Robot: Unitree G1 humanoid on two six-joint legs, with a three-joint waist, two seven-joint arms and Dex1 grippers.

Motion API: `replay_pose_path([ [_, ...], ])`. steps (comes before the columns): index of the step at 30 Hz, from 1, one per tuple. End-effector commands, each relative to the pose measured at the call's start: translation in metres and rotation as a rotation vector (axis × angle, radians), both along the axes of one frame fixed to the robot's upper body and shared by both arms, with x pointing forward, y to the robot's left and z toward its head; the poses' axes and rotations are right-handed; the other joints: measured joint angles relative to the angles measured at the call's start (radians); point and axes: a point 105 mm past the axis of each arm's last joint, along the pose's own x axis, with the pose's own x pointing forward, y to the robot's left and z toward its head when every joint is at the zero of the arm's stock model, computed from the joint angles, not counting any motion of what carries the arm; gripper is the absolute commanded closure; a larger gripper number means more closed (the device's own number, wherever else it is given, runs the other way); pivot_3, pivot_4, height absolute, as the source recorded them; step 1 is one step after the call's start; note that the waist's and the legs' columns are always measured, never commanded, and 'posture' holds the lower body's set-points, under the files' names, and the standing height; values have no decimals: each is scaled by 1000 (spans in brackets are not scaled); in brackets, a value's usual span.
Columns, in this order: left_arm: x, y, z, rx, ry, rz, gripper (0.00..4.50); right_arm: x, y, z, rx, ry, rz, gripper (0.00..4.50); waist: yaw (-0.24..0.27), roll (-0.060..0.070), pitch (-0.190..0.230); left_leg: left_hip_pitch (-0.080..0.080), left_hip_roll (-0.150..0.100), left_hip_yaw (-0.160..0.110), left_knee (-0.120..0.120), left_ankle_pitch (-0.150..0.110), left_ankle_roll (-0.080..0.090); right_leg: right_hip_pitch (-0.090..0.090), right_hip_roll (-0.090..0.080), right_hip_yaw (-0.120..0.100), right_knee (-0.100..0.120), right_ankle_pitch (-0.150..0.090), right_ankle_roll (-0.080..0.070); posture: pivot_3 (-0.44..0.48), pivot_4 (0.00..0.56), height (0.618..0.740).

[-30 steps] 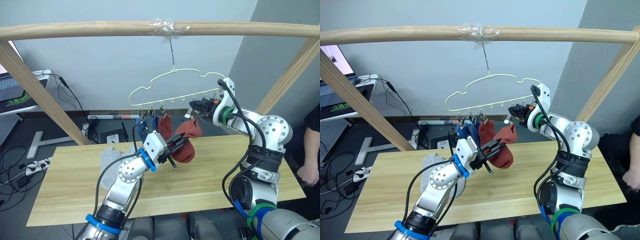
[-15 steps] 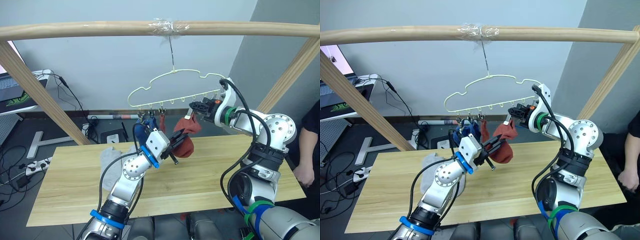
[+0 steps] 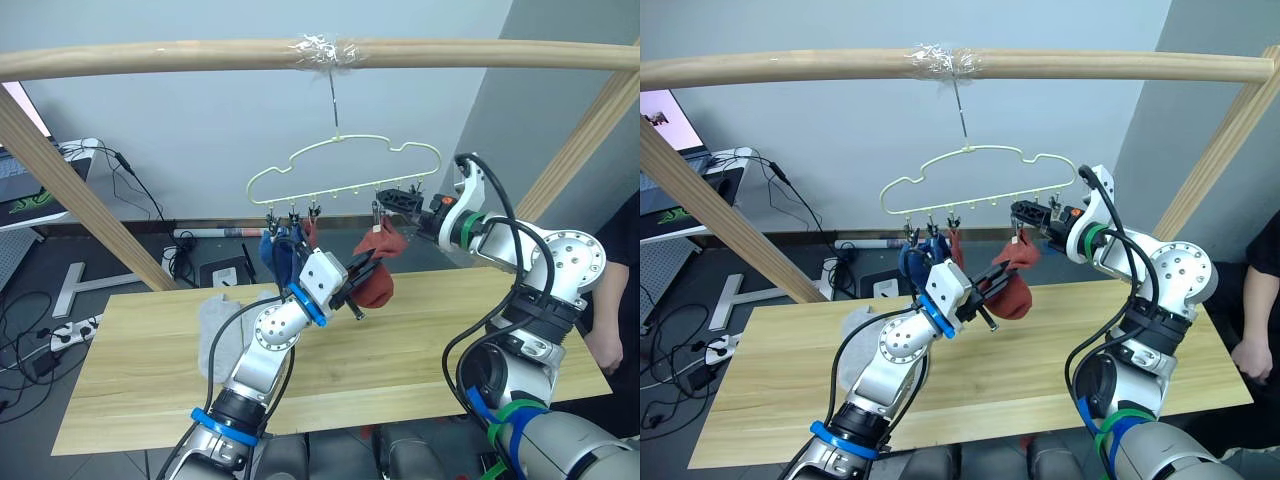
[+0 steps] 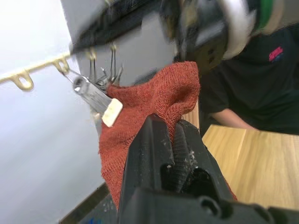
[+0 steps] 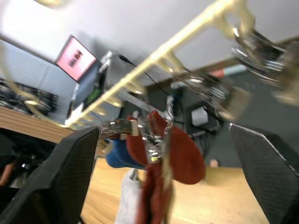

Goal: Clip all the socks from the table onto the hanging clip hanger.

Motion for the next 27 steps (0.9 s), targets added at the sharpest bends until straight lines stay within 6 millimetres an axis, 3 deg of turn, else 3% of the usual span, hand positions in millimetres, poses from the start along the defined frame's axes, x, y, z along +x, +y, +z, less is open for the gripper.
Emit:
replay_pose_path([
  [1, 6, -3, 6, -49, 48, 1, 3316, -16, -5, 14, -81, -143, 11, 0, -1, 0, 0, 0, 0, 0, 0, 0, 0, 0, 0, 0, 0, 0, 0, 190, 166, 740],
  [6, 12, 6, 2, -73, 131, 31, 2055, -32, -12, 1, -267, -255, -43, 0, -5, 0, 0, 0, 0, 0, 0, 0, 1, 0, 0, 0, -1, -1, 1, 182, 165, 740],
  [13, 3, 40, 10, -18, 122, 16, 123, -44, -2, -18, -502, -455, -152, 0, -37, 0, 1, 1, 0, 0, -1, 0, 1, -1, 0, 1, 1, -1, 1, 181, 159, 740],
  [17, -3, 59, 25, -12, 108, -2, 123, -45, 3, -22, -563, -545, -237, 0, -36, 0, 1, 1, 0, 0, 0, 0, 0, 0, 0, 1, 1, -1, 1, 186, 154, 740],
  [20, -8, 66, 35, -4, 103, -28, 107, -42, 5, -18, -589, -610, -310, 510, -34, -1, 1, 1, 0, 1, 0, 0, 0, -1, 0, 1, 1, -1, 1, 195, 150, 740],
  [22, -11, 68, 43, -2, 95, -45, 107, -39, 10, -19, -617, -635, -329, 1132, -31, -1, 1, 1, 0, 1, 0, 0, 0, -1, 0, 1, 1, -1, 1, 195, 150, 740],
  [26, -13, 72, 55, 0, 74, -60, 107, -37, 18, -20, -579, -640, -353, 1132, -28, -1, 1, 1, 0, 1, 0, 0, 0, -1, 0, 1, 1, -1, 1, 208, 144, 740],
  [27, -14, 72, 57, 3, 74, -70, 107, -36, 20, -21, -576, -642, -357, 1430, -27, -1, 1, 1, 0, 1, 0, 0, 0, -1, 0, 1, 1, -1, 1, 208, 144, 740],
])
